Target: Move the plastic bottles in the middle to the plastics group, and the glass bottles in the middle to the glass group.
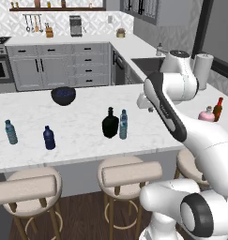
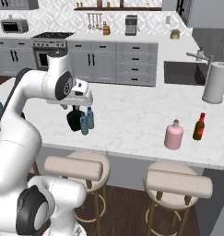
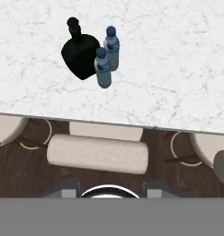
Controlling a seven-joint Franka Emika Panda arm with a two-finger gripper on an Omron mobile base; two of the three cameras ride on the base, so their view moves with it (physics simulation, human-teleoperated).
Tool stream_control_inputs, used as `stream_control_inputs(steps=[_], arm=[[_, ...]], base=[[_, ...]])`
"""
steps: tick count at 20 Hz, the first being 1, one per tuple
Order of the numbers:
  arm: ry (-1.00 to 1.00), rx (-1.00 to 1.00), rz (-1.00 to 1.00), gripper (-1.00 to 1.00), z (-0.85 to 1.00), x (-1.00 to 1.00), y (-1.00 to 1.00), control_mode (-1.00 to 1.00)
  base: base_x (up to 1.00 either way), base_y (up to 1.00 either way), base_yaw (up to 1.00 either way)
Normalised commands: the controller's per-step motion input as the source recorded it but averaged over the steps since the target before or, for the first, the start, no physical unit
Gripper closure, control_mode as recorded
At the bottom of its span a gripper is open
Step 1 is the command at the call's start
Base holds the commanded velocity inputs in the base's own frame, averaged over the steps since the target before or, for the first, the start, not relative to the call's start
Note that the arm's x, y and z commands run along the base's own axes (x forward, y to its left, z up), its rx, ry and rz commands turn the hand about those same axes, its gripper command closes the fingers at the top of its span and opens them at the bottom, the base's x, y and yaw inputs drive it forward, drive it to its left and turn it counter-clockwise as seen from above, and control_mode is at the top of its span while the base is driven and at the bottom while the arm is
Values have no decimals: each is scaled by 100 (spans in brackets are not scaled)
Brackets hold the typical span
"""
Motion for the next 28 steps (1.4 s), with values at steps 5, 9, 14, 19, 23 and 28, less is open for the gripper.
stream_control_inputs(steps=[5, 9, 14, 19, 23, 28], arm=[[0, 0, 0, -100, -1, -21, -1, -100], [-1, -2, 0, -100, -23, -18, 30, -100], [-16, 0, -2, -100, -67, 49, 41, -100], [-18, 0, -1, -100, -28, 67, 12, -100], [-4, 0, 0, -100, 0, 71, 0, -100], [0, 0, 0, -100, -14, 57, 0, -100]], base=[[0, 0, 0], [0, 0, 0], [0, 0, 0], [0, 0, 0], [0, 0, 0], [0, 0, 0]])
